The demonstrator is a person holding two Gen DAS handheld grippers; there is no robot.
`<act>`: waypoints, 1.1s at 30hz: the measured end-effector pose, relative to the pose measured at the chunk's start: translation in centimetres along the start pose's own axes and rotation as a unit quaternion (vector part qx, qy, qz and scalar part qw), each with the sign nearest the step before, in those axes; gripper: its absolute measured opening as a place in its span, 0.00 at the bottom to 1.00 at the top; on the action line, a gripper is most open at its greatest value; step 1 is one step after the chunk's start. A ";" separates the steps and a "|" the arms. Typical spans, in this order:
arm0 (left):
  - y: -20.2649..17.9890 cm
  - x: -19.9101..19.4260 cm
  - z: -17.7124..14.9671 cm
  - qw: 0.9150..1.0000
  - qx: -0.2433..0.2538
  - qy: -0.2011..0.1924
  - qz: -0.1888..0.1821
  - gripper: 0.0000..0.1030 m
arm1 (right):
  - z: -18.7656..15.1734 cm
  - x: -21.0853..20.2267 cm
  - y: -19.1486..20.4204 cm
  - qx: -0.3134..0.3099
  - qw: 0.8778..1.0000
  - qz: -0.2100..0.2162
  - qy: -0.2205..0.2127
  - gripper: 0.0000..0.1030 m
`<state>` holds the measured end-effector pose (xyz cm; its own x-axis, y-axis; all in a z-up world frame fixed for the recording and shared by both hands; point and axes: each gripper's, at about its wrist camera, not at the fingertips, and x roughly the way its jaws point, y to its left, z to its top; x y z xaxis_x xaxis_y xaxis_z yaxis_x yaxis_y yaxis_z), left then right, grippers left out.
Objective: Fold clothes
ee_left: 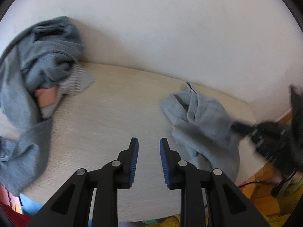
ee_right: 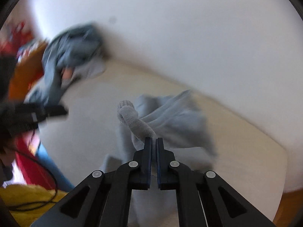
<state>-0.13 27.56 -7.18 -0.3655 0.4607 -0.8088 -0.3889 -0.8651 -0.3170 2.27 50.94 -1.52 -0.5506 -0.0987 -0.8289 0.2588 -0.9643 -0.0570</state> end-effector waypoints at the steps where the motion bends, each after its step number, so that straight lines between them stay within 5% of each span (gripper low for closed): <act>1: -0.5 0.6 -0.2 1.000 0.006 0.010 -0.011 0.20 | 0.1 -0.9 -1.1 0.014 1.000 -0.007 -0.009 0.05; 7: -4.4 4.4 -1.7 0.994 0.050 0.075 -0.059 0.24 | -2.0 -4.3 -7.4 0.088 0.994 -0.064 -0.033 0.05; 13: -8.3 7.6 -2.3 0.984 0.082 0.122 -0.101 0.32 | -5.0 -4.7 -11.0 0.150 0.986 -0.073 -0.020 0.05; 15: -9.4 8.3 -2.3 0.984 0.090 0.124 -0.094 0.41 | -5.6 -4.5 -11.8 0.164 0.984 -0.071 -0.019 0.05; 22: -10.8 9.5 -2.4 0.988 0.069 0.119 -0.074 0.42 | -7.7 -5.4 -14.8 0.229 0.967 -0.104 -0.030 0.05; 29: -10.8 8.8 -3.5 0.992 0.053 0.108 -0.041 0.42 | -11.8 -1.3 -18.7 0.256 0.957 -0.108 0.086 0.12; 32: -10.9 8.5 -4.2 0.993 0.038 0.107 -0.034 0.42 | -11.9 -2.7 -18.2 0.239 0.966 -0.081 0.063 0.16; 33: -11.2 8.5 -4.3 0.993 0.034 0.107 -0.030 0.42 | -11.7 -3.3 -17.9 0.227 0.970 -0.069 0.052 0.24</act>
<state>4.76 40.35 -12.60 -0.1542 0.4528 -0.8782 -0.4632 -0.8182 -0.3405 8.71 71.41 -4.28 -0.4663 0.0406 -0.8837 -0.1996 -0.9780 0.0604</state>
